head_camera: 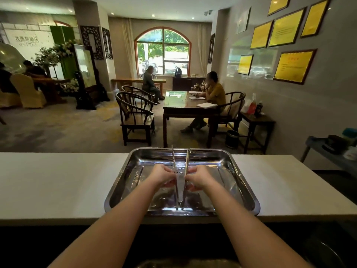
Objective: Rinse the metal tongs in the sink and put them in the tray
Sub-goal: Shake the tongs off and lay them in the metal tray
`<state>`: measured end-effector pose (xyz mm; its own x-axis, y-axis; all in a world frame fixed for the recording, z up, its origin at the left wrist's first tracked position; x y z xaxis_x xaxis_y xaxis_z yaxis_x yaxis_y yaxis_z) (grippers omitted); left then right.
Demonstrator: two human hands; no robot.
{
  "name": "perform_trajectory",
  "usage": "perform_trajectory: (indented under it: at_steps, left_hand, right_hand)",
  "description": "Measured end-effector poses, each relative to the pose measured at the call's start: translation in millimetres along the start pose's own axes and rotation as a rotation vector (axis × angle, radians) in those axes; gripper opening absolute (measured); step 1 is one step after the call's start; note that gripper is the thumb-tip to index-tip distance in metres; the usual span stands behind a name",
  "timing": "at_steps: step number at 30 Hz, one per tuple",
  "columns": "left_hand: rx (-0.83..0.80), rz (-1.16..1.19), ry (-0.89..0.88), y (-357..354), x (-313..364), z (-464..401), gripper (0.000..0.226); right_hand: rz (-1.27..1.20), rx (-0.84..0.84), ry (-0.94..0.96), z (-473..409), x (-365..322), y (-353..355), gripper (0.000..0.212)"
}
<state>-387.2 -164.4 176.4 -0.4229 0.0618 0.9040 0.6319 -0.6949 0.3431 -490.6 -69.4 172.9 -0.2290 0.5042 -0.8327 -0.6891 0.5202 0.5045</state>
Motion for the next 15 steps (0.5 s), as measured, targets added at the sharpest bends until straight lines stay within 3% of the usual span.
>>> perform_trajectory:
  at_steps: [4, 15]
  left_hand:
    - [0.028, -0.045, 0.007, -7, -9, -7, 0.006]
    - [-0.022, -0.086, 0.061, -12, -20, -11, 0.012]
  right_hand:
    - [0.071, -0.009, -0.001, -6, 8, -3, 0.016]
    - [0.140, -0.010, -0.070, -7, 16, -6, 0.011]
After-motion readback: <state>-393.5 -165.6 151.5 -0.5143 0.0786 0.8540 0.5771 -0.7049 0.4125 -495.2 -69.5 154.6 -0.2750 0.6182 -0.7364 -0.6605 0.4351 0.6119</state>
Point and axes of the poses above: each hand's wrist, its own z-axis away from the middle knuckle, its own y-axis out of the back of the hand, x = y × z, the point moved 6 cm from there along -z, towards the middle knuckle
